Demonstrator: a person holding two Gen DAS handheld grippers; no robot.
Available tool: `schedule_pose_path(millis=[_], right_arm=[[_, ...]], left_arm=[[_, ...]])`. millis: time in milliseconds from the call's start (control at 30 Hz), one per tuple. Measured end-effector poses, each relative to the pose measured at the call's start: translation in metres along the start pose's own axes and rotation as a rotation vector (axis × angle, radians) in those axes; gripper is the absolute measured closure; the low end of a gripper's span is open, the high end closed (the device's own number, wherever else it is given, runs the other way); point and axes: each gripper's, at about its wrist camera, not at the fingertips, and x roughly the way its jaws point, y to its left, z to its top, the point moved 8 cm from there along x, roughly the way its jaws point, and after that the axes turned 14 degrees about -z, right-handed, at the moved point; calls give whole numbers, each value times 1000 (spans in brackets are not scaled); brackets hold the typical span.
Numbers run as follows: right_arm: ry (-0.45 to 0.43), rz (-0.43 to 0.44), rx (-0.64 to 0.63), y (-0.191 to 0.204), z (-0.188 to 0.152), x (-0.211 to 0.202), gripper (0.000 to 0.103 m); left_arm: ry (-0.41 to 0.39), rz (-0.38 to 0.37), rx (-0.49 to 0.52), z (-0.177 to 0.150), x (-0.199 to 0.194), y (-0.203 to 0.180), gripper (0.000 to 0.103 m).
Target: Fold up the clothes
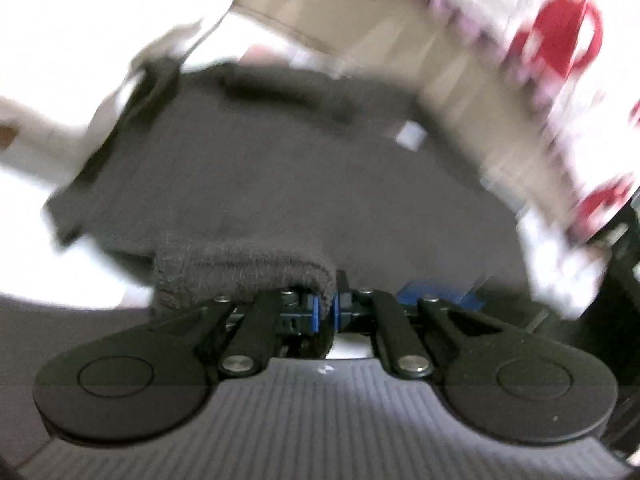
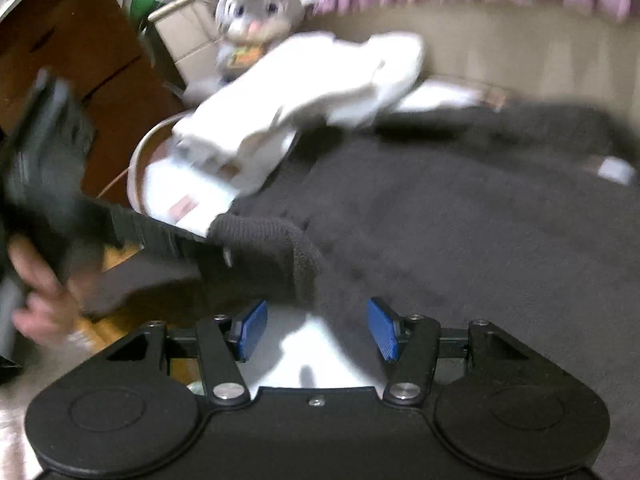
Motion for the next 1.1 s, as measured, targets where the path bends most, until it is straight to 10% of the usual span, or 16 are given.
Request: schedule_pose_path(millis=[133, 333, 667, 767, 1100], right_arm=[[5, 84, 77, 5, 21, -1, 39], [112, 199, 223, 22, 5, 25, 32], [32, 127, 88, 72, -9, 106, 30], [39, 212, 87, 83, -9, 109, 76], [-57, 143, 12, 51, -26, -15, 85]], left_arm=[[-115, -271, -200, 37, 4, -2, 97], [-155, -395, -314, 16, 9, 19, 97], [-231, -414, -227, 21, -13, 20, 97], [-268, -373, -197, 24, -21, 25, 97], [-259, -297, -88, 26, -35, 14, 97]])
